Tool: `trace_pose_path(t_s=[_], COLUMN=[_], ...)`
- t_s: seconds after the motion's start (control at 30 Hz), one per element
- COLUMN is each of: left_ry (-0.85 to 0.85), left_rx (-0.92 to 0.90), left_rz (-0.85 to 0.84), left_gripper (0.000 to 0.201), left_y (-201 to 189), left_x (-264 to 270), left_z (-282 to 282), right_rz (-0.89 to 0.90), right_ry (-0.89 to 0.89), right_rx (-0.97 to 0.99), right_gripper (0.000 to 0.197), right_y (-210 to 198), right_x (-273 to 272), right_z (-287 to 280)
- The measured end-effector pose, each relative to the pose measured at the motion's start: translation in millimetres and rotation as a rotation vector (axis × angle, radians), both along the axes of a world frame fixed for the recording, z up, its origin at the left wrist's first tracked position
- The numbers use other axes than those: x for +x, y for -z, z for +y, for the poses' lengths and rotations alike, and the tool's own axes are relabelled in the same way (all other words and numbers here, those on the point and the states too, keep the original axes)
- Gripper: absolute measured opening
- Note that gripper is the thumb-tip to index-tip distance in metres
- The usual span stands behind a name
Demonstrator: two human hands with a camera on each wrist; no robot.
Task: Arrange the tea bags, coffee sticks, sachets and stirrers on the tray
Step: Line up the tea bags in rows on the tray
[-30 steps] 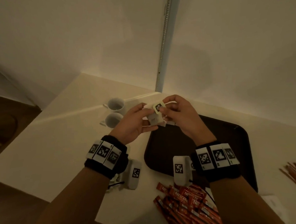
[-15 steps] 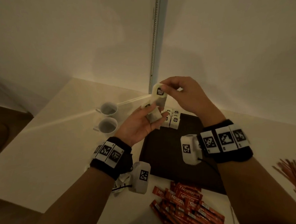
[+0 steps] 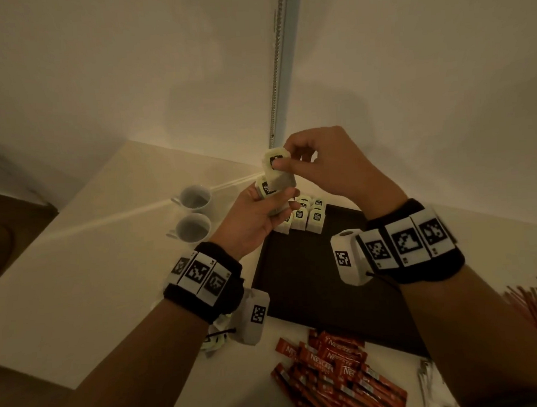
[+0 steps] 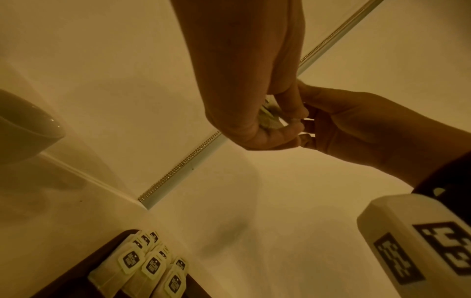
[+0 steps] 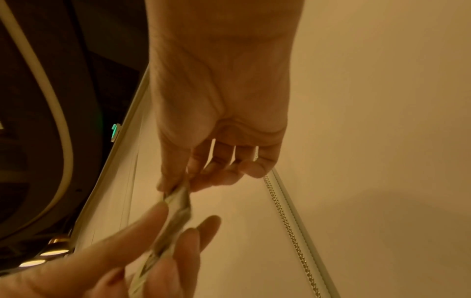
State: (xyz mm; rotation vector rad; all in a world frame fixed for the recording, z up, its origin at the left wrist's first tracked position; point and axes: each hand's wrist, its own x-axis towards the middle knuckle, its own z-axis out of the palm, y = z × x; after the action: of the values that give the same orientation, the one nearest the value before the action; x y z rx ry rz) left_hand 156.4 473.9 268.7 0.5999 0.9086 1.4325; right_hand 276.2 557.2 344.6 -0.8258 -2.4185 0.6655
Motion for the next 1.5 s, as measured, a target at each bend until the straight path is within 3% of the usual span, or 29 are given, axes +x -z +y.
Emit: trace_pose_path(t_s=[0.1, 0.27, 0.37, 0.67, 0.97, 1.23, 1.4, 1.5], left_ry=[-0.017, 0.006, 0.047, -0.088, -0.093, -0.075, -0.149, -0.151], left_rx=[0.013, 0.039, 0.031, -0.001, 0.008, -0.058, -0.22, -0.264], left_rz=[0.019, 0.154, 0.245, 0.131, 0.233, 0.378, 0.135, 0.075], left_gripper=[0.01, 0.009, 0.009, 0.011, 0.007, 0.014, 0.024, 0.036], left_y=[-0.2, -3.8, -4.7, 0.2, -0.9, 12.6, 20.9, 19.2], left_x=[1.5, -0.5, -1.9, -5.7, -8.5, -13.8, -30.9, -36.2], left_z=[0.6, -0.1, 0.2, 2.0, 2.5, 2.7, 6.4, 10.8], right_rz=[-0.026, 0.026, 0.067, 0.039, 0.213, 0.209, -0.052, -0.234], right_ry=[-0.025, -0.068, -0.082, 0.005, -0.012, -0.035, 0.133, 0.176], right_rx=[0.009, -0.06, -0.074, 0.08, -0.108, -0.292, -0.379, -0.437], right_gripper=[0.013, 0.024, 0.01, 0.011, 0.005, 0.01, 0.007, 0.013], right_y=[-0.3, 3.1, 8.0, 3.3, 15.6, 41.3, 90.1, 133.4], right_x=[-0.3, 5.6, 3.3, 3.0, 9.7, 15.9, 30.2, 35.4], right_z=[0.3, 1.0, -2.1, 2.6, 9.1, 22.5, 38.0, 44.2])
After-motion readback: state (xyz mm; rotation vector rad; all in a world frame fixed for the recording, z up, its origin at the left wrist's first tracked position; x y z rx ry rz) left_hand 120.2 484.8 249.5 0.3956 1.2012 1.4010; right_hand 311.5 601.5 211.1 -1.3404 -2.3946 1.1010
